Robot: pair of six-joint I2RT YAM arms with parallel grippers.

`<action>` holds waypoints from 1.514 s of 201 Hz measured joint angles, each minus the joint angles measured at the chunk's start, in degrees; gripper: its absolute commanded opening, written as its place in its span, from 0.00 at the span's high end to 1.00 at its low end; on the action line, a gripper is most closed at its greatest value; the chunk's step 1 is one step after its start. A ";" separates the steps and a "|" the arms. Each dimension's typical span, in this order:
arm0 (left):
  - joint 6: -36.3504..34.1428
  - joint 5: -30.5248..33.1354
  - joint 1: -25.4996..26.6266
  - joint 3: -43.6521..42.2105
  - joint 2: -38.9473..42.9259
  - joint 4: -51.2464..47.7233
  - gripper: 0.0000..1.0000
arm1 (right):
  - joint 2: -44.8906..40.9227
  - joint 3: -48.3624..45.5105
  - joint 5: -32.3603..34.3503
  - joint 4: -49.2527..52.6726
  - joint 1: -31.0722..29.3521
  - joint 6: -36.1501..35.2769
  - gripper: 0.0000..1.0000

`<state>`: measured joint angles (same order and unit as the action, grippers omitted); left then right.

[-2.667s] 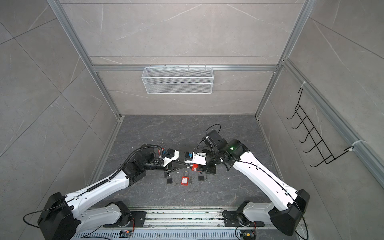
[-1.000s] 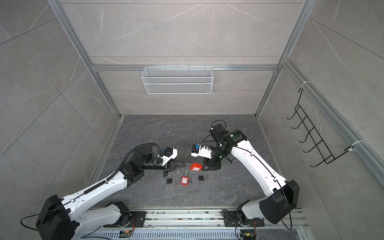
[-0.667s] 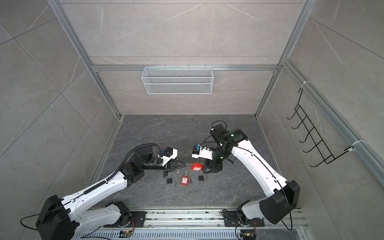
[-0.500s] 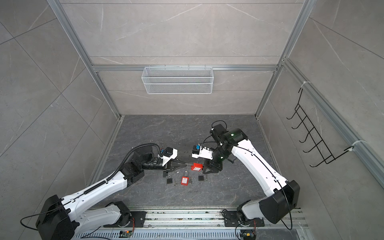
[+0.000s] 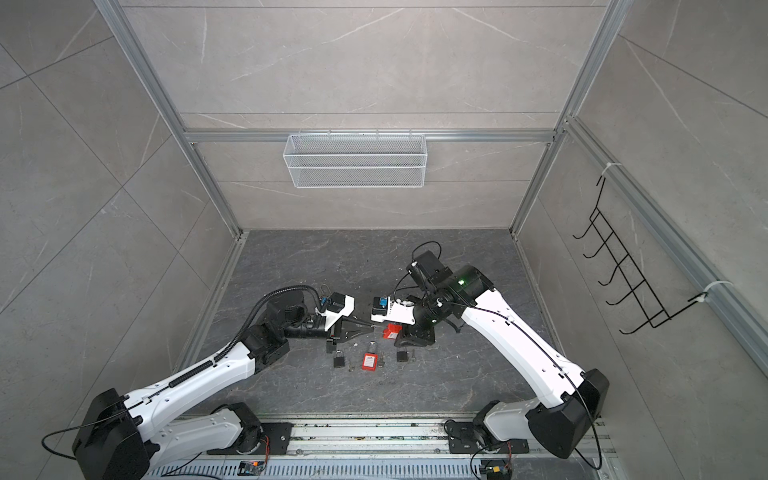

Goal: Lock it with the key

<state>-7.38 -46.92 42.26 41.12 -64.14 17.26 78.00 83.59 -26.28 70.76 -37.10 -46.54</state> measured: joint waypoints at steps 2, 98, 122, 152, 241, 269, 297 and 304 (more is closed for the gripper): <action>0.00 -0.02 0.00 0.00 0.00 0.00 1.00 | 0.00 0.00 0.11 -0.09 -0.09 0.04 0.57; 0.00 0.00 0.24 -0.33 0.04 1.22 1.00 | 0.85 3.17 3.72 2.47 -1.49 -0.44 0.84; -1.46 0.26 0.68 -0.09 0.04 0.09 1.00 | 1.25 4.07 4.33 3.82 -1.73 -0.44 0.86; -4.13 1.70 1.68 1.11 0.04 -4.15 1.00 | 3.13 6.16 4.98 7.04 -1.99 -0.44 0.86; -7.96 4.76 3.08 4.90 -1.27 -13.22 1.00 | 6.88 10.40 7.45 12.24 -2.64 -0.44 0.84; -8.44 4.76 3.13 4.94 -1.38 -13.51 1.00 | 7.02 10.80 7.67 12.63 -2.75 -0.44 0.71; -9.53 4.68 3.13 4.83 -1.51 -14.67 1.00 | 6.84 11.21 7.58 12.57 -2.69 0.61 0.51; -9.68 4.44 3.08 4.83 -1.62 -14.69 1.00 | 6.60 11.21 7.72 12.61 -2.67 0.94 0.50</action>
<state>-17.06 -42.48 45.34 45.95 -65.76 2.57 84.60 94.80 -18.57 83.37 -39.77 -45.60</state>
